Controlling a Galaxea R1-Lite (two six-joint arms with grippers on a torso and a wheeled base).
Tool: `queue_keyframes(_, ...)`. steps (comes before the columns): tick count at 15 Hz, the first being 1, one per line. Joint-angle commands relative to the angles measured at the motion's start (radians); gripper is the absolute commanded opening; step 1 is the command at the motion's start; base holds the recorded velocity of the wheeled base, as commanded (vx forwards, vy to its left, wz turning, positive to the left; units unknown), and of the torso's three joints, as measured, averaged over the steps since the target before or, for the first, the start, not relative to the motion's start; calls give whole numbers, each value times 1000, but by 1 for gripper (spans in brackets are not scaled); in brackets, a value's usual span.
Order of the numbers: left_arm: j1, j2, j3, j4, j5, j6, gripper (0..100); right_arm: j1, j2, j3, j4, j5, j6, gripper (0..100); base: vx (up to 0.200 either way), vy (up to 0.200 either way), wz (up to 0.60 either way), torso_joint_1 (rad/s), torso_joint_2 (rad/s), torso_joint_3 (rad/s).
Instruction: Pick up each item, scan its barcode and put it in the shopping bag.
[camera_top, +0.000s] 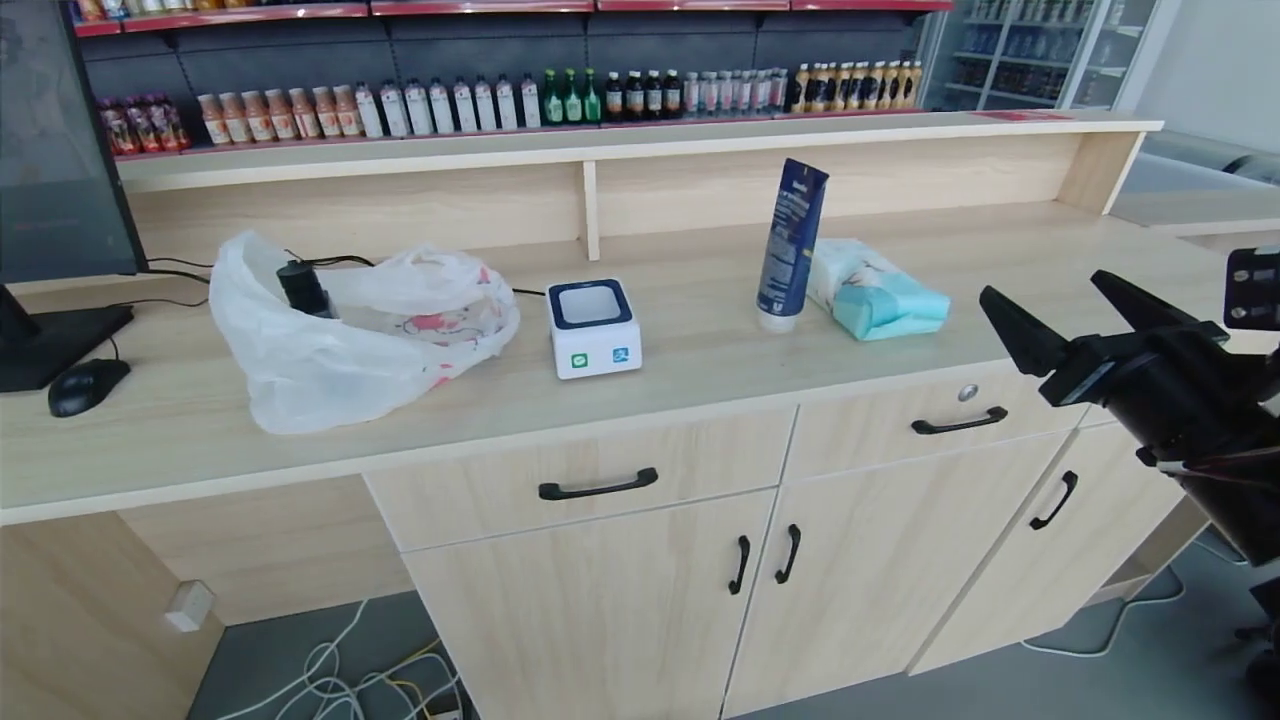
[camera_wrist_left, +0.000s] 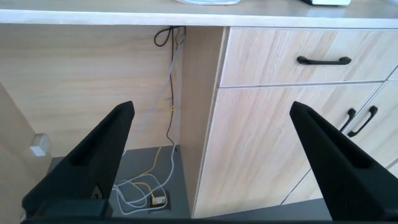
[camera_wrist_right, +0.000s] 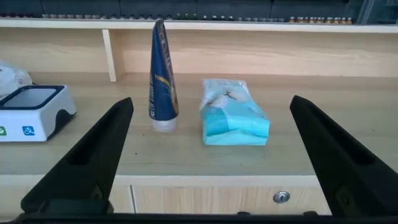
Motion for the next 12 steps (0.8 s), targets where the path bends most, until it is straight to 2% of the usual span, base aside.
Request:
queue_keyframes(1, 0, 0, 0, 0, 0, 1, 100, 35, 34, -22, -1, 1, -1, 100, 200, -200, 0, -2, 2, 2)
queue_keyframes(2, 0, 0, 0, 0, 0, 1, 100, 56, 43, -25, -1, 1, 1, 100, 200, -200, 0, 2, 2, 2)
queue_keyframes(6, 0, 0, 0, 0, 0, 1, 100, 91, 63, -36, -1, 1, 1, 100, 200, 0, 0, -1, 2, 1)
queue_keyframes(10, 0, 0, 0, 0, 0, 1, 100, 177, 74, -48, -1, 1, 1, 100, 200, 0, 0, 7, 0, -1)
queue_keyframes(12, 0, 0, 0, 0, 0, 1, 100, 180, 89, -65, -1, 1, 1, 100, 200, 0, 0, 5, 2, 2)
